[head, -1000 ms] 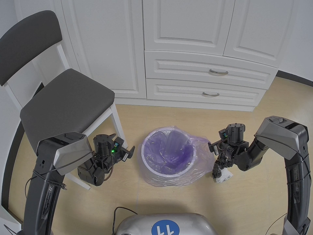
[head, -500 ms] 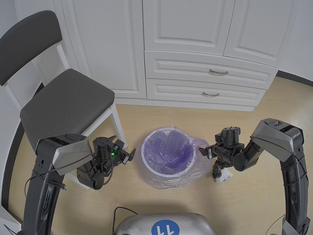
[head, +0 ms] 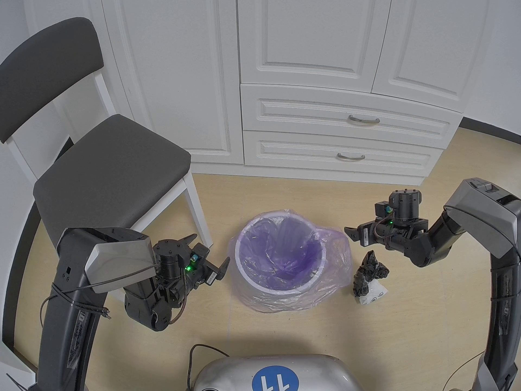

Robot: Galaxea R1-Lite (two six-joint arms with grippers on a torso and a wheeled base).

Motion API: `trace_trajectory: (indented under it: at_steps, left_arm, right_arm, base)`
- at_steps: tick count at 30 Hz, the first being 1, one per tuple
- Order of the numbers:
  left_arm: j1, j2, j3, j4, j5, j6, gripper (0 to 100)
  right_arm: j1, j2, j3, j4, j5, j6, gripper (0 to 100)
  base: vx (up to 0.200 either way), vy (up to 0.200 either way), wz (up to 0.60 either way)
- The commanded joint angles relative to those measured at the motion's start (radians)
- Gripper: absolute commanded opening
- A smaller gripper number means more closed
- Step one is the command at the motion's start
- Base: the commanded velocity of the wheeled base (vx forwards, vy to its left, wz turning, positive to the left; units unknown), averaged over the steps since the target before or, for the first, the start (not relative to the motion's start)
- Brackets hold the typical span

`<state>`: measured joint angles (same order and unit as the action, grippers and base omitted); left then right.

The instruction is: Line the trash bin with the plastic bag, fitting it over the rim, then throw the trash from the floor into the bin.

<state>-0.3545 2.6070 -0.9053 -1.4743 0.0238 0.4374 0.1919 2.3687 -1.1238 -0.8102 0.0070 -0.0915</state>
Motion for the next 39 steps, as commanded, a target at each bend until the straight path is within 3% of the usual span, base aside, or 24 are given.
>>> trace_trajectory:
  at_steps: [1,7,11,16,25,30,39]
  left_arm:
    - [-0.017,-0.01,0.037,-0.028,0.005,0.001,100]
    - [-0.015,-0.012,0.043,-0.034,0.005,0.001,100]
    - [-0.009,-0.018,0.042,-0.034,0.005,0.001,100]
    - [-0.017,-0.018,0.04,-0.034,0.007,0.001,100]
    - [-0.018,-0.018,0.034,-0.032,0.008,0.001,100]
    - [-0.018,-0.018,0.032,-0.034,0.008,0.001,100]
    - [-0.02,-0.015,0.031,-0.034,0.008,0.001,100]
  right_arm:
    - [-0.043,0.02,-0.001,0.051,-0.002,-0.093,100]
    - [-0.046,0.113,-0.079,0.1,-0.001,-0.096,100]
    - [-0.046,0.126,-0.117,0.204,0.011,-0.09,100]
    - [-0.046,0.208,-0.264,0.344,0.065,-0.013,100]
    - [-0.035,0.305,-0.444,0.437,0.096,-0.011,100]
    - [-0.022,0.396,-0.623,0.576,0.103,-0.013,100]
    - [-0.023,0.469,-0.712,0.597,0.102,-0.007,100]
  base:
    - [0.0,0.0,0.0]
    - [0.0,0.0,0.0]
    - [0.0,0.0,0.0]
    - [0.0,0.0,0.0]
    - [0.0,0.0,0.0]
    - [0.0,0.0,0.0]
    - [0.0,0.0,0.0]
